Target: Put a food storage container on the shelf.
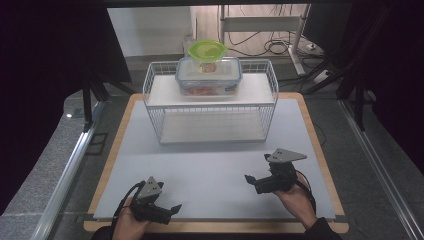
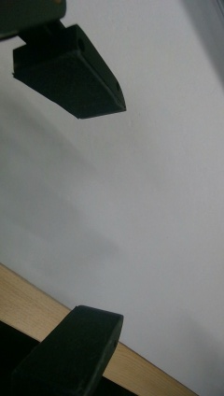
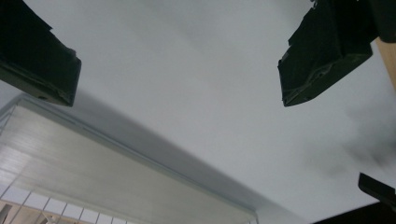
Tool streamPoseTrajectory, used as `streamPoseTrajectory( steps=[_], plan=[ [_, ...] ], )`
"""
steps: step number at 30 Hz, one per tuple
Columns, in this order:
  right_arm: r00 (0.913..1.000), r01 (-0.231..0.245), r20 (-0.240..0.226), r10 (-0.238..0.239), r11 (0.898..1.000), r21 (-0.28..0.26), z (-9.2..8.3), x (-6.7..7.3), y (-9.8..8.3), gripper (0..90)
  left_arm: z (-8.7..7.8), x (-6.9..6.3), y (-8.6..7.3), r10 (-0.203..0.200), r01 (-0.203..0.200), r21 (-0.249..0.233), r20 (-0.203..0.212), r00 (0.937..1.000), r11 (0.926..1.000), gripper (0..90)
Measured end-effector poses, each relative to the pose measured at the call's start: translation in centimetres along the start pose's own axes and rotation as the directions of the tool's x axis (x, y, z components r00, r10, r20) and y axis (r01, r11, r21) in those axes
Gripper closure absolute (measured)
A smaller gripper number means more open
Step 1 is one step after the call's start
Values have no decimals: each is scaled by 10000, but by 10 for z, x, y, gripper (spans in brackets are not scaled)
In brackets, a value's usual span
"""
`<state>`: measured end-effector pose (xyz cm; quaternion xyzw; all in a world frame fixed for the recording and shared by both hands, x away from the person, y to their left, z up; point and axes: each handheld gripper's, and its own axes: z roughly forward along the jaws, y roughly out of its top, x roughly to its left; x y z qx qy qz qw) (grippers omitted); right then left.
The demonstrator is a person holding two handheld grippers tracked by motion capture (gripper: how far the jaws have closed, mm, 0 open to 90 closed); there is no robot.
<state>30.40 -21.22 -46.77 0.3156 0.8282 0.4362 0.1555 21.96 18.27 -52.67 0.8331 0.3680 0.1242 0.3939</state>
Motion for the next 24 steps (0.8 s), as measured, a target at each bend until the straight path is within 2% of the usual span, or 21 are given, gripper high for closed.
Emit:
streamPoseTrajectory(
  steps=[10, 20, 24],
  plan=[
    [9994, 26, 330, -41, 9990, 453, 2, 3, -23, 0, 1, 0, 0, 21, -21, 53, 27, 10000, 10000, 25],
    [9997, -46, 246, 13, 9913, 1312, 7, 5, -43, 0, 2, 0, -1, 30, -31, 105, 37, 10000, 9999, 24],
    [9996, -70, 264, 32, 9897, 1430, 7, 5, -45, 0, 2, 0, 0, 39, -40, 105, 29, 10000, 9999, 24]
  ],
)
